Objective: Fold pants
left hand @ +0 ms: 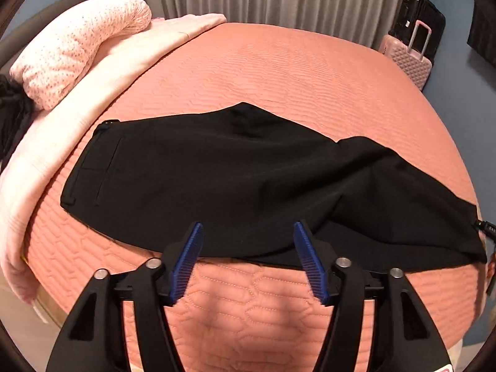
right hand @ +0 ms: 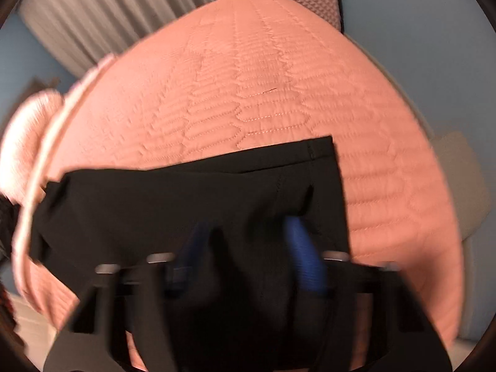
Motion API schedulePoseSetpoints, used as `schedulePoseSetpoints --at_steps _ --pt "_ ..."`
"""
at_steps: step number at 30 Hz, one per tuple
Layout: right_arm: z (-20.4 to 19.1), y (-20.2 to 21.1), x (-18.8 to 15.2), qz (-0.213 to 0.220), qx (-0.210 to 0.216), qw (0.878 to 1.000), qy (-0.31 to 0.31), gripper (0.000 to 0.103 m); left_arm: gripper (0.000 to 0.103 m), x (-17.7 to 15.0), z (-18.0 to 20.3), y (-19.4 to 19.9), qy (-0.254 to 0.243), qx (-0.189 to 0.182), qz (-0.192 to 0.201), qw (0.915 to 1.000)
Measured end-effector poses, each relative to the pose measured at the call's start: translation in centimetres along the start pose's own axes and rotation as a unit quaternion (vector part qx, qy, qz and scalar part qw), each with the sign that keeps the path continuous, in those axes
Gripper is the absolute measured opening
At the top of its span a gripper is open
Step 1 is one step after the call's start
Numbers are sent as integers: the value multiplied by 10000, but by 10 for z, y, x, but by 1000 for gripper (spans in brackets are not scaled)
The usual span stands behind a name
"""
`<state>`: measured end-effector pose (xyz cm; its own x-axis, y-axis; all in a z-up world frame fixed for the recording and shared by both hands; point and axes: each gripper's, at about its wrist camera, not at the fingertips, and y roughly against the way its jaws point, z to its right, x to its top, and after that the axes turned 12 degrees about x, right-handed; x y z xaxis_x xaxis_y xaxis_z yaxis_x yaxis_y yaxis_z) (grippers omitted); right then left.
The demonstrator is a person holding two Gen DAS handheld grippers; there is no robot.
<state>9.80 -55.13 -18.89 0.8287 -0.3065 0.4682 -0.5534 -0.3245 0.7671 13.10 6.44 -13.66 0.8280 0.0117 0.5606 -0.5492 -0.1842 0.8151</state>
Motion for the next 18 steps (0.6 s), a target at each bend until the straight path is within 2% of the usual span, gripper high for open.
schedulePoseSetpoints --at_steps 4,6,7,8,9,10,11,13,15,17,18 --pt "-41 46 27 385 -213 9944 961 5 63 -2 -14 -6 -48 294 -94 9995" --pt "-48 61 44 525 -336 9896 1294 5 63 -1 -27 -13 6 412 -184 9990" --pt "-43 53 49 312 -550 9871 1471 8 63 -2 -32 -17 48 450 -215 9987" --pt "-27 32 50 -195 -962 9837 1508 25 63 -2 -36 -20 71 485 -248 9985" --pt "-11 12 47 -694 -1482 9770 1366 35 63 -3 -41 -25 87 562 -284 9980" --pt "1 -1 39 -1019 -2008 9654 1313 36 63 -3 -45 -28 93 639 -310 9974" --pt "-1 2 33 -910 -2151 9629 1356 36 63 -4 -49 -30 89 687 -313 9971" --pt "-20 28 17 -184 -1776 9772 1145 36 63 -7 -61 -35 56 917 -294 9953" --pt "-44 47 -12 343 -1084 9914 643 37 63 -14 -80 -44 148 1229 -327 9918" --pt "-75 44 -40 417 -579 9957 587 37 63 -21 -101 -55 414 1520 -467 9864" --pt "-107 34 -59 355 -369 9954 816 37 63 -26 -118 -62 687 1562 -578 9836"
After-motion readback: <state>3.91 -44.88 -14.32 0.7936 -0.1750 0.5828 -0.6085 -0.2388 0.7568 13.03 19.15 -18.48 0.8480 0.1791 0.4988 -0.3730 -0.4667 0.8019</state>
